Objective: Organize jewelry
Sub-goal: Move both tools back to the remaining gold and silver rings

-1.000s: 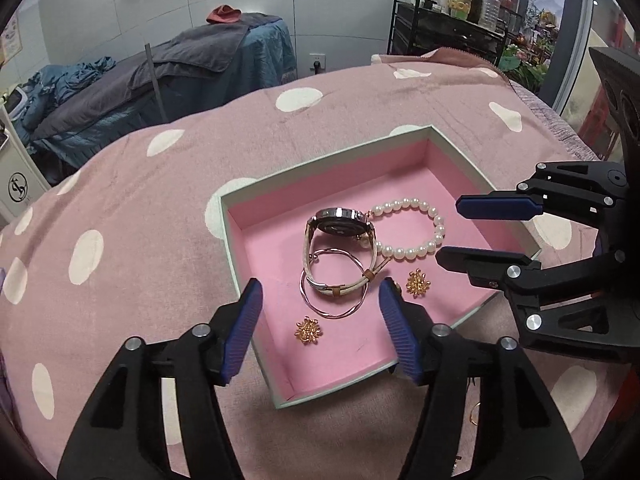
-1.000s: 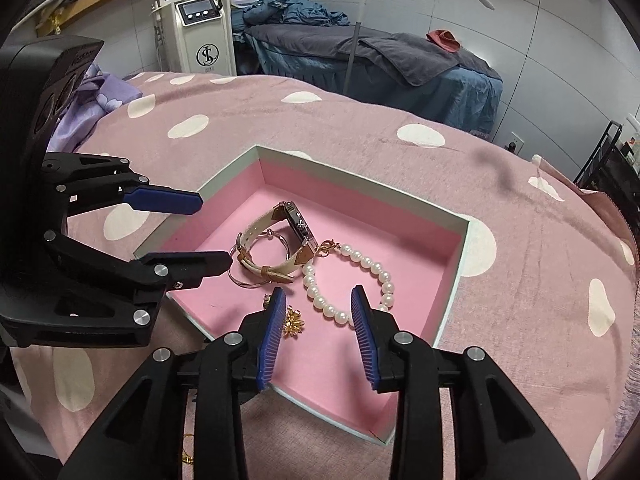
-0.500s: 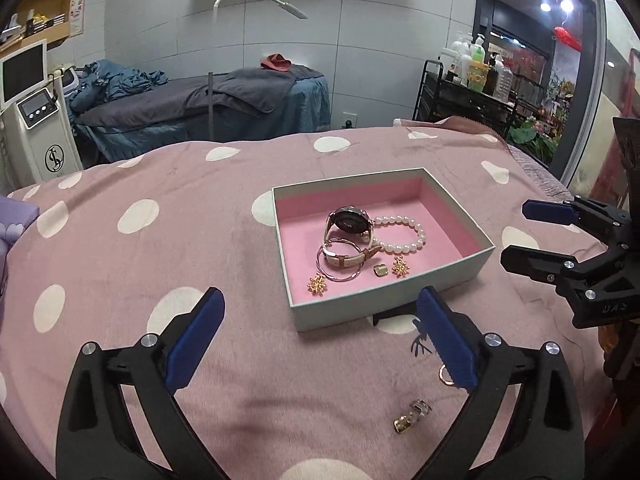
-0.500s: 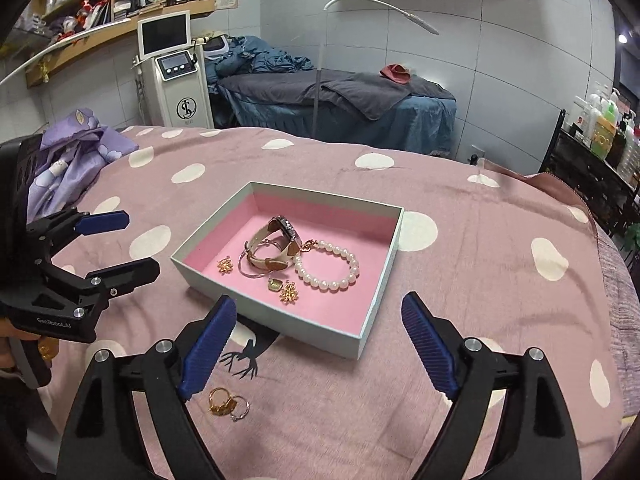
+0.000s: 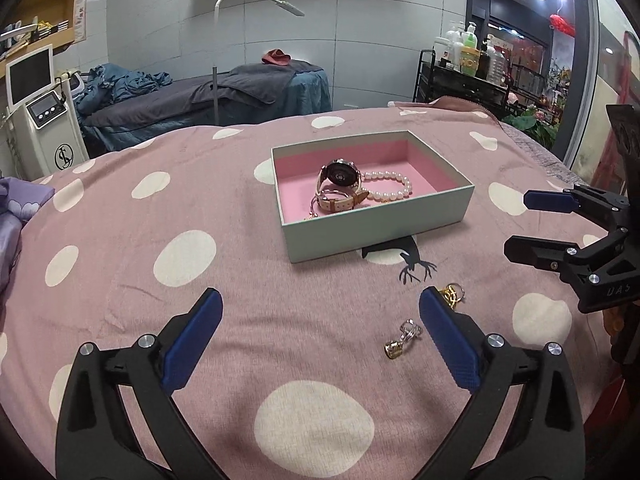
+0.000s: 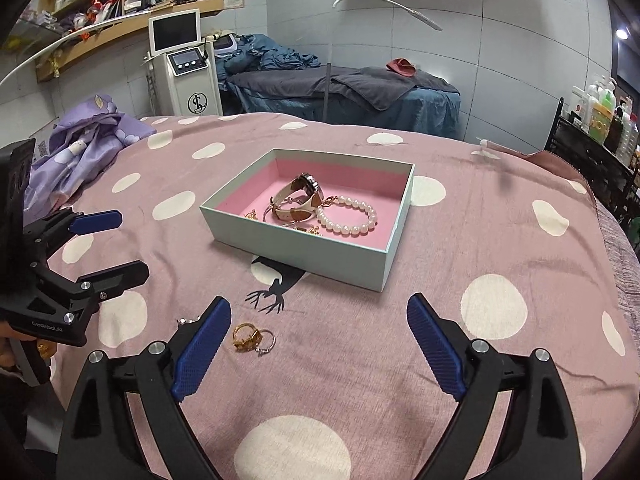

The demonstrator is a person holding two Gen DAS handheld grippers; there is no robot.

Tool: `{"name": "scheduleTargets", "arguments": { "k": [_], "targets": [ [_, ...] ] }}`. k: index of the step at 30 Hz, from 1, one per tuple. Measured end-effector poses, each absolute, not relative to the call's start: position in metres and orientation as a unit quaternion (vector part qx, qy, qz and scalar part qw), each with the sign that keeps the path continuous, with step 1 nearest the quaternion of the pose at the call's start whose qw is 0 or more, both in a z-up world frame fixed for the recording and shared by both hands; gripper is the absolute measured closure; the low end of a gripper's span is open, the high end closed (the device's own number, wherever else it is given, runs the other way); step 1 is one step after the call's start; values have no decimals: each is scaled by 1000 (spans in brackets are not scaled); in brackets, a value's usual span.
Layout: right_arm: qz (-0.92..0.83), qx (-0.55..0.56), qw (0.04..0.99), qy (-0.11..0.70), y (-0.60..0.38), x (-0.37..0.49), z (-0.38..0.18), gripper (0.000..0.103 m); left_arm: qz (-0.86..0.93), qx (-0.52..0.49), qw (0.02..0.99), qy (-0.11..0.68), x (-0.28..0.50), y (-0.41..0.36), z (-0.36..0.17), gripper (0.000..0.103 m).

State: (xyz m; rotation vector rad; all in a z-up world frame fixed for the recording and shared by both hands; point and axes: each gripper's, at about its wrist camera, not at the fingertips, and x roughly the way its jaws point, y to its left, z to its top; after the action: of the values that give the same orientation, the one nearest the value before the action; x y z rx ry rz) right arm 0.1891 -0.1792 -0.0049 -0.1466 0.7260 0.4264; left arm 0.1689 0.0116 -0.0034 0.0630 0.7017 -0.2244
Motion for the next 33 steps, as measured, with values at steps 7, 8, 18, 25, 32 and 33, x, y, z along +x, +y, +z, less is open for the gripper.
{"name": "scheduleTargets", "arguments": {
  "k": [7, 8, 18, 25, 32, 33],
  "targets": [
    [219, -79, 904, 359, -178, 177, -16, 15, -119, 43, 929, 348, 152, 1, -17, 6],
    [221, -80, 903, 360, -178, 176, -18, 15, -122, 44, 929, 348, 151, -1, -17, 6],
    [239, -98, 889, 378, -176, 170, -32, 16, -129, 49, 923, 359, 141, -6, -31, 6],
    [251, -105, 880, 390, -174, 171, -38, 23, -131, 58, 922, 360, 141, -8, -33, 6],
    [273, -112, 866, 403, -169, 176, -43, 32, -144, 57, 918, 366, 142, -10, -36, 18],
    [275, -117, 865, 404, -167, 177, -44, 33, -146, 56, 916, 368, 142, -10, -37, 20]
  ]
}}
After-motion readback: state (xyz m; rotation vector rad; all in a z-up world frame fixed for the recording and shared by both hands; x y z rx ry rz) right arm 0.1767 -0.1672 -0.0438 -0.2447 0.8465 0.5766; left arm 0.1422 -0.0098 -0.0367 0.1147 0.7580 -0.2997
